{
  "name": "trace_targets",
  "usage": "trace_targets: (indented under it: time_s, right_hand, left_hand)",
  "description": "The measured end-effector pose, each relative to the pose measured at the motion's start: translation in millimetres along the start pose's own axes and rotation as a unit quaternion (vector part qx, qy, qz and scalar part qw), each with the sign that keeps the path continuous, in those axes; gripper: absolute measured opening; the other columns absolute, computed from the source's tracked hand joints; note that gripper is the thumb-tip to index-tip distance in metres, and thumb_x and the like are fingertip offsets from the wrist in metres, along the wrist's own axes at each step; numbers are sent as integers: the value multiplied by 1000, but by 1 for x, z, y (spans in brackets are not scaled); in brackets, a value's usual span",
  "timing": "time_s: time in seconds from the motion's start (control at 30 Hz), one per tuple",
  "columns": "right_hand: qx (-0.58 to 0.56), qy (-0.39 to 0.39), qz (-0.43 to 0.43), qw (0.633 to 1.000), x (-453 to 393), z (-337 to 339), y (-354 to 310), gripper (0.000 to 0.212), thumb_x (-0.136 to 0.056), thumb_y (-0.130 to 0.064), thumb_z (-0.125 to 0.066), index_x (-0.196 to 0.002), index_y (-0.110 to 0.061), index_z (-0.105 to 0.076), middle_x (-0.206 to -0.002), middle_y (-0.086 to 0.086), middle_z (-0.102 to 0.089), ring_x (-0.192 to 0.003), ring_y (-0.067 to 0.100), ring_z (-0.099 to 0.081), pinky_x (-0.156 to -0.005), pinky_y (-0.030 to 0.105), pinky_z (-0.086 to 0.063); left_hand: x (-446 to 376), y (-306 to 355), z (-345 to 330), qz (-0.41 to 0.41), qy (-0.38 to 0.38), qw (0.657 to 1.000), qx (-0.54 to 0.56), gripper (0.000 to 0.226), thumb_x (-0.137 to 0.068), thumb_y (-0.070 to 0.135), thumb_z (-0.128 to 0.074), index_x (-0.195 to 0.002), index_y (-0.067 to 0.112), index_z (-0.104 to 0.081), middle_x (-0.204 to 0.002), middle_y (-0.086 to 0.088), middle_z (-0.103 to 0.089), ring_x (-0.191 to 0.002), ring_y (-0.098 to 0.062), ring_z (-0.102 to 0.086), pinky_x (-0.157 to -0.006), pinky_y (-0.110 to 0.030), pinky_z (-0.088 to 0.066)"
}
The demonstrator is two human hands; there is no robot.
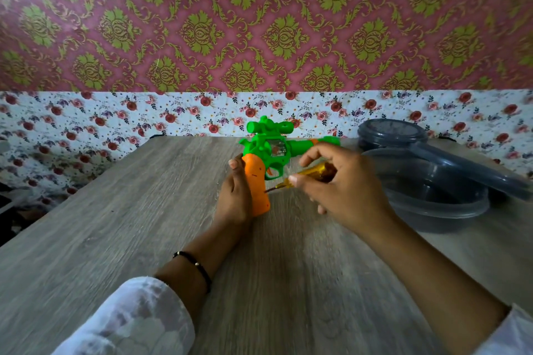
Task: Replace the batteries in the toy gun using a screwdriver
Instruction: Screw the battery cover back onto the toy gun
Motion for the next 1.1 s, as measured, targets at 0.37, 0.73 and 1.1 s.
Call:
trace_targets:
  time_s: [0.37, 0.73, 1.1]
  right_hand:
    - [123, -123, 87, 981, -2, 5, 16, 16, -80, -16, -70, -93, -26, -67, -75, -24, -54, -68, -6, -52, -62, 14, -40]
    - [227, -213, 104, 945, 0, 2, 26, 18, -80, -35, -66, -97, -31, -61, -93, -9, -63, -86, 13, -53, -72, 30, -45]
    - [257, -303, 65, 915, 14, -15, 31, 42, -80, -5, -55, -114, -30, -56, -105, -5, -53, -99, 16, -51, -76, 33, -46]
  left_hand:
    - [0, 1, 3, 46, -19, 984, -173, 48, -69, 32, -68, -108, 22, -43, -103, -7, -58, -98, -31, -60, -81, -42, -52]
    - [-5, 2, 7, 63, -8, 919, -389, 61, -85, 38, -56, -130, 3, -37, -134, -21, -47, -127, -38, -38, -104, -43, -31]
    - [0, 1, 10, 60, 18, 915, -399, 63, -87, 45, -53, -133, 5, -38, -136, -21, -47, -129, -38, -36, -105, -44, -30]
Point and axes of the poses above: each hand's wrist, its own x-axis away from the middle knuckle, its own z-axis out of the back of the hand, y = z × x, the point moved 1 cm from there along -x, towards the middle knuckle
